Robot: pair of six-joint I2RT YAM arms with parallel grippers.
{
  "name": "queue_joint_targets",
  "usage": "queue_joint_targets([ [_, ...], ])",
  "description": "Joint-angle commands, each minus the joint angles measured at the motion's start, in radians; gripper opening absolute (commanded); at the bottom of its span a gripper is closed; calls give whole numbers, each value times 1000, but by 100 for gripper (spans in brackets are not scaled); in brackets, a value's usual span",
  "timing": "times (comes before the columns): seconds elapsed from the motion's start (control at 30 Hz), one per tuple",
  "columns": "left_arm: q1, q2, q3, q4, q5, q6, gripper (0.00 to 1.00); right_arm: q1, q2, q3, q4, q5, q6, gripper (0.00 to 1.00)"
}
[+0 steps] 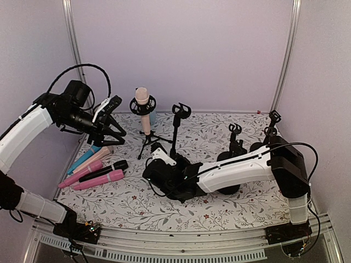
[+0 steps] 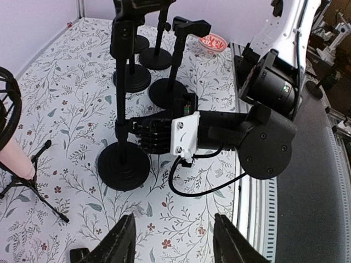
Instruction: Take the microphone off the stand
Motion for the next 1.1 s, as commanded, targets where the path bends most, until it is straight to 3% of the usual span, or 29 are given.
queue_joint_targets([
  [0.0, 9, -17, -15, 17, 18, -11, 49, -26, 77, -30, -210, 90, -120, 13],
  [0.2, 10, -30, -26, 26, 18, -20, 49, -16, 71, -12, -204, 86, -189, 25],
  [0.37, 10, -37, -38, 37, 20, -27, 49, 16, 69, 14, -87, 70, -307, 28],
  [0.5, 10, -45, -39, 39, 17, -31, 48, 36, 42, 31, -89, 26, -323, 46],
  [0.67, 10, -51, -39, 38, 13, -32, 48, 35, -189, -39, -193, -298, -23, 63],
  [0.83, 14, -59, -41, 32, 10, -22, 48, -32, -450, -236, -85, -777, 229, 65],
  [1.07, 24, -62, -33, 13, 16, -3, 48, -190, -629, -442, 135, -1156, 564, 59],
])
